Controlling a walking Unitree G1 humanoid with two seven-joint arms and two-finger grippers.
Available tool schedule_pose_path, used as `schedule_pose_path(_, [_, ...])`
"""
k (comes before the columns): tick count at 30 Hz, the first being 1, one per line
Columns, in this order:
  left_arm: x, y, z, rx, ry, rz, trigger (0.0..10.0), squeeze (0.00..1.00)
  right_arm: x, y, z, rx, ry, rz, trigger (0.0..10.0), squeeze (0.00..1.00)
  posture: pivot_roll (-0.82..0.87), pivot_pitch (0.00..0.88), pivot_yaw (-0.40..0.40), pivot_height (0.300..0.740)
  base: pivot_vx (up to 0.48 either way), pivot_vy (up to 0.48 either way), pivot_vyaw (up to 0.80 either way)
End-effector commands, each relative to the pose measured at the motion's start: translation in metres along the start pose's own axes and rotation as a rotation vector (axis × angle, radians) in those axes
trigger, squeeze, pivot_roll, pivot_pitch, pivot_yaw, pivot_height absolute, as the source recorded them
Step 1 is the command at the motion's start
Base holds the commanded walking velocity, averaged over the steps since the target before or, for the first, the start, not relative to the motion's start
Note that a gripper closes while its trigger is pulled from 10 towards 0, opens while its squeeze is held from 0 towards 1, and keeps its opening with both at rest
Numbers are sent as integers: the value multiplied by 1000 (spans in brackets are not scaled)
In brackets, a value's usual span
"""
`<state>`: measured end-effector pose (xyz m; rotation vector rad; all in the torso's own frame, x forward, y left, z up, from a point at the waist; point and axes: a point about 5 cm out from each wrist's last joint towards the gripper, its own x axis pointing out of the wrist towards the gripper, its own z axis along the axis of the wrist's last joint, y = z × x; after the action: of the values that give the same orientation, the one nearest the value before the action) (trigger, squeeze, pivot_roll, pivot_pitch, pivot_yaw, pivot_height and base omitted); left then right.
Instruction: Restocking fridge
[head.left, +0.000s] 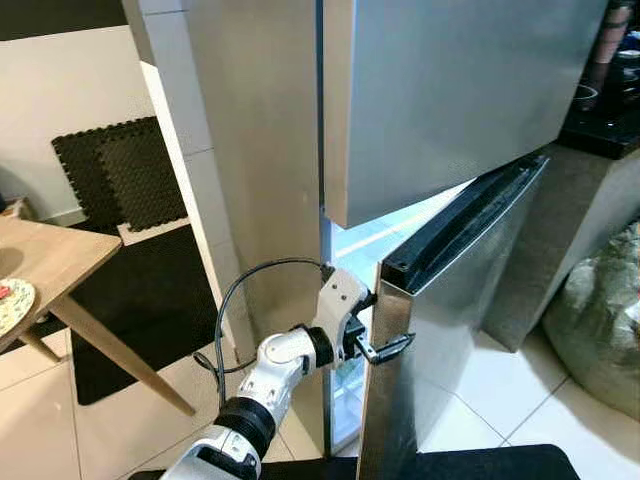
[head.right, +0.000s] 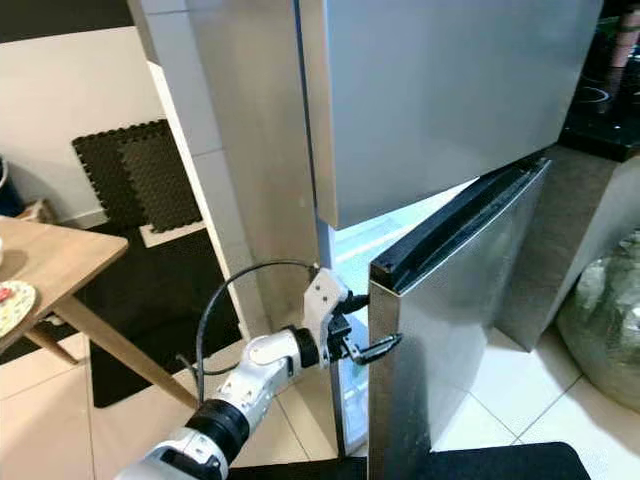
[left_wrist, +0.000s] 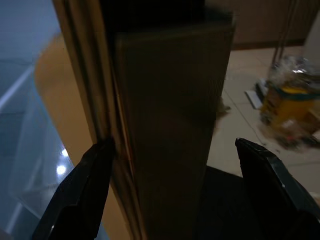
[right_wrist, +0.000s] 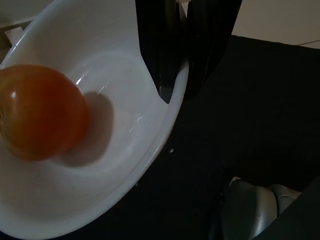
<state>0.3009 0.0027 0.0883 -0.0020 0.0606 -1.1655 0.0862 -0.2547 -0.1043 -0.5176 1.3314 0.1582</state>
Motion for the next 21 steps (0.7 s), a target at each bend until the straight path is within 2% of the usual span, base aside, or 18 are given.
schedule_pose_path(1, [-9,-11,-34,-96,126,-27,10000,0,0,2,4,8,-15,-2,10000,0,-166,0,57,740,0,0,0])
schedule_pose_path(2, [-9,-11,-34,-96,126,-27,10000,0,0,2,4,8,-15,-2,10000,0,-166,0,57,740,0,0,0])
schedule_pose_path(4, [-29,-16,-59,-155,206,-41,10000,0,0,2,3,7,-13,0,10000,0,-166,0,57,740,0,0,0])
schedule_pose_path(5, [-29,-16,-59,-155,206,-41,10000,0,0,2,3,7,-13,0,10000,0,-166,0,57,740,0,0,0])
schedule_pose_path(6, [-36,-17,-67,-176,227,-37,10000,0,0,2,3,7,-12,0,10000,0,-167,0,57,740,0,0,0])
schedule_pose_path(9, [-43,-16,-73,-201,240,-10,10000,0,0,2,3,6,-12,0,10000,0,-165,0,56,740,0,0,0])
schedule_pose_path(12, [-59,-11,-83,-291,236,82,10000,0,0,1,2,2,-11,0,10000,0,-160,0,54,740,0,0,0])
schedule_pose_path(15, [-67,-9,-89,-326,243,113,10000,0,0,1,2,-2,-11,1,10000,0,-157,0,53,740,0,0,0])
schedule_pose_path(21, [-81,-9,-102,-342,312,160,10000,0,0,1,2,-7,-11,4,10000,0,-155,0,52,740,0,0,0])
